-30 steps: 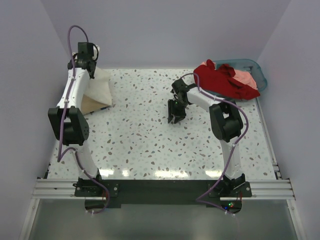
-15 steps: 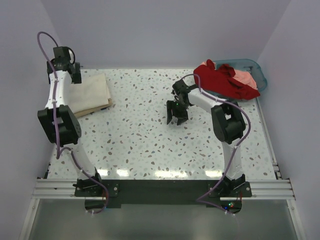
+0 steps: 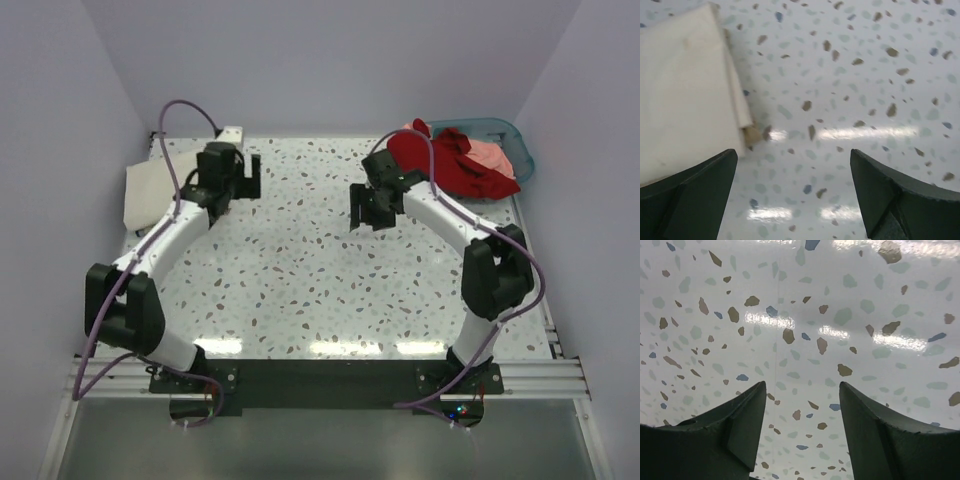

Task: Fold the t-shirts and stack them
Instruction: Reset both grippers

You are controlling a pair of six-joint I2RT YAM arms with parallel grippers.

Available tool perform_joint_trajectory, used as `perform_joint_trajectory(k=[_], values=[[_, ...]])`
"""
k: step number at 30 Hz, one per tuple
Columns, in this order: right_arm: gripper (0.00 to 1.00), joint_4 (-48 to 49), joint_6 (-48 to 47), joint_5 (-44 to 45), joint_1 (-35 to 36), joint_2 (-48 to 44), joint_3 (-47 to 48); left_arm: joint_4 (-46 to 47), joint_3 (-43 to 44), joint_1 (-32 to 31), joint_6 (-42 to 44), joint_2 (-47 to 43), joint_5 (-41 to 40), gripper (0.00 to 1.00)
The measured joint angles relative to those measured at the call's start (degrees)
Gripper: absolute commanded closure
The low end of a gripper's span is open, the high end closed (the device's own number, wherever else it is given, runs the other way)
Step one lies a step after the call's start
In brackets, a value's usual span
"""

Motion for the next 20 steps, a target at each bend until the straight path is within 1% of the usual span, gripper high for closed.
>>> perform_joint_trajectory(k=[2,6,8,10,15,20], values=[[0.36,1.42,0.15,2.51,0.00,-2.67,-1.77,4.00,-6.14,-6.36,-1.73,-3.45,-0.70,0.00],[0.35,3.91,0.90,8.44,0.00,-7.76,-5.86,10.51,-14.99,-18.08,-4.59,-8.61,-2.25,0.00],[0.35,4.72,1.64,11.54,0.00,-10.23,-7.69,12.66,-17.90,-22.23,-5.49,-10.69,-2.80,0.00],[0.34,5.40,2.29,14.38,-0.02,-12.68,-9.46,13.55,-18.84,-23.93,-6.25,-11.85,-3.41,0.00],[0.30,6.62,4.07,21.22,-0.07,-18.27,-13.20,14.99,-18.95,-23.74,-7.76,-13.29,-6.19,0.00],[0.30,6.84,5.86,26.36,-0.07,-21.46,-15.43,15.52,-19.06,-23.69,-7.91,-13.75,-6.03,0.00]])
